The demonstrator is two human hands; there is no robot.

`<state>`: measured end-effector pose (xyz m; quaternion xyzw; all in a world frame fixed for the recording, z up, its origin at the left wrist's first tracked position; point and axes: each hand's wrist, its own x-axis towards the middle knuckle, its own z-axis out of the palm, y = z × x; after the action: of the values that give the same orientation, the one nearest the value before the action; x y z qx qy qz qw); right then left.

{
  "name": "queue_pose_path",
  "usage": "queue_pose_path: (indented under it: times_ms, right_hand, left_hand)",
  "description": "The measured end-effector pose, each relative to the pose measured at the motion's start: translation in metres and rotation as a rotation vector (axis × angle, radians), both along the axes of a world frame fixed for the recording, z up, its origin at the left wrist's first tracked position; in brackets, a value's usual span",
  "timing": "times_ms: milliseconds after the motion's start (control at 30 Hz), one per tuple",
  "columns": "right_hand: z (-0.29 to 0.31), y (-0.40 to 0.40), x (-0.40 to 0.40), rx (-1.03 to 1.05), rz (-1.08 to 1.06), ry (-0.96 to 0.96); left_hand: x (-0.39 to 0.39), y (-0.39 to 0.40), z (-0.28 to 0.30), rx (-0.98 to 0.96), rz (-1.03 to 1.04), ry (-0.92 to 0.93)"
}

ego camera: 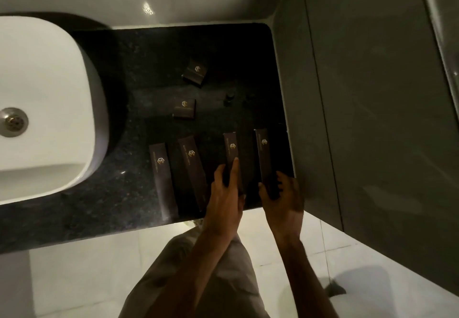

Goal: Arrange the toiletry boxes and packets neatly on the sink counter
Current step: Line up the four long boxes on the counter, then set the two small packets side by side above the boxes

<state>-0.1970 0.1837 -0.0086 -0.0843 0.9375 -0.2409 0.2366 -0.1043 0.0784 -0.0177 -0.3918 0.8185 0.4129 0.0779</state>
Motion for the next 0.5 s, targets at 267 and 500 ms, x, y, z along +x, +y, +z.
queue_pose_path:
  times_ms: [267, 500]
  right_hand:
    - [0.035, -0.13, -0.039, -0.325, 0.282, 0.29]
    - [0.017, -0.3, -0.108, 0.013, 0.681, 0.223]
  left_hand:
    - [-0.01, -0.122, 0.004, -0.453, 0.246, 0.078]
    - [-0.04, -0.22, -0.025, -0.398, -0.161, -0.158]
